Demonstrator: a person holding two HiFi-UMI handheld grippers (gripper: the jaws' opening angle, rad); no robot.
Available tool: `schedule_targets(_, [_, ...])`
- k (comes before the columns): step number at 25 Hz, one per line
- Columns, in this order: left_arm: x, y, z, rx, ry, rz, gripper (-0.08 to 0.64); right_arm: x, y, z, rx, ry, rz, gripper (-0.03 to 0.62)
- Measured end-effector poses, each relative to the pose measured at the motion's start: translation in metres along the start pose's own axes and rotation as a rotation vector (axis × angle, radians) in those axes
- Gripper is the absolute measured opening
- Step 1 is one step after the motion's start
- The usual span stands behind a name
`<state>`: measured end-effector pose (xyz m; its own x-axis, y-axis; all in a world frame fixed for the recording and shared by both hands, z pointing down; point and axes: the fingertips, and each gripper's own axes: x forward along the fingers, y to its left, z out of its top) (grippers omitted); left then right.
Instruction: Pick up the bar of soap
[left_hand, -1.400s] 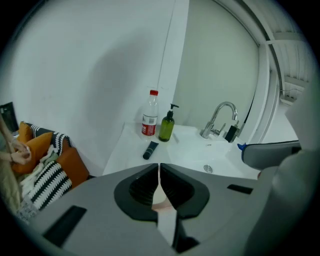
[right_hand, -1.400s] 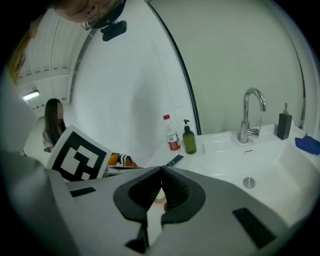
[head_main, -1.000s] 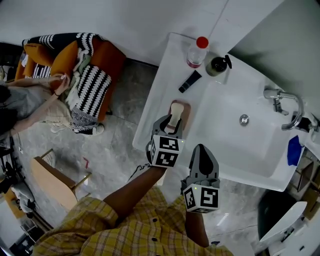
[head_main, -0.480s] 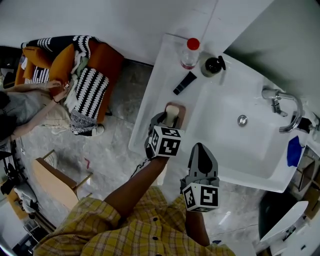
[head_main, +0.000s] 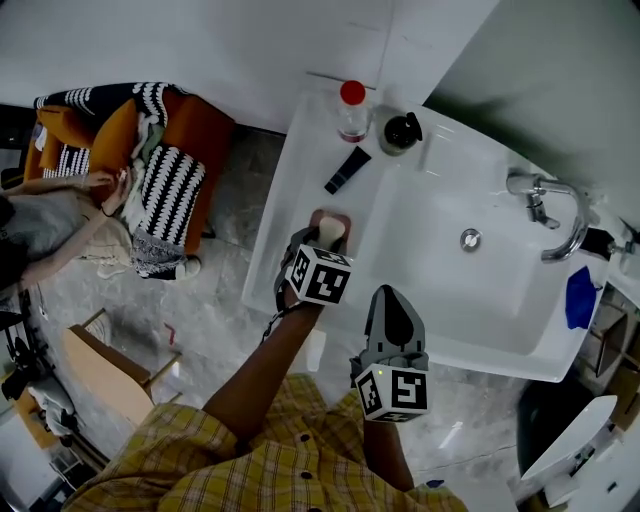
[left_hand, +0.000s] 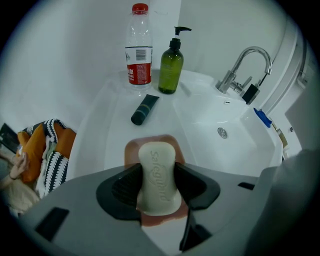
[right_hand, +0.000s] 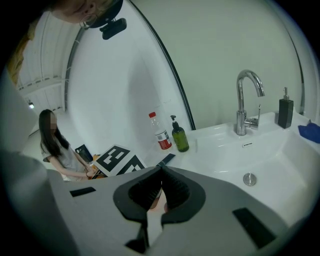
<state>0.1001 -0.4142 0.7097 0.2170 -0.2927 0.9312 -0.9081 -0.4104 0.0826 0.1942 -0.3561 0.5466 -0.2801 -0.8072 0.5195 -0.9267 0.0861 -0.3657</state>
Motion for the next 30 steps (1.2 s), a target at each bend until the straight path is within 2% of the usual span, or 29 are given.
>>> schedule_targets(5, [-0.001, 0.0, 0.0, 0.022, 0.014, -0.015, 0.198, -0.003, 0.002, 0.002, 0.001, -0.006, 0.009, 0.02])
schedule_targets(11, [-0.004, 0.002, 0.004, -0.02, -0.026, -0.021, 0.201, -0.012, 0.003, 0.004, -0.013, -0.016, 0.0, 0.02])
schedule_targets(19, [-0.049, 0.0, 0.028, -0.081, -0.19, -0.069, 0.201, -0.026, 0.013, 0.007, -0.034, -0.035, -0.007, 0.02])
schedule_targets(25, [-0.107, -0.004, 0.042, -0.052, -0.341, -0.101, 0.201, -0.037, 0.033, 0.02, -0.073, -0.071, 0.005, 0.02])
schedule_targets(30, [-0.169, -0.011, 0.052, -0.028, -0.502, -0.124, 0.201, -0.047, 0.048, 0.036, -0.116, -0.111, 0.013, 0.02])
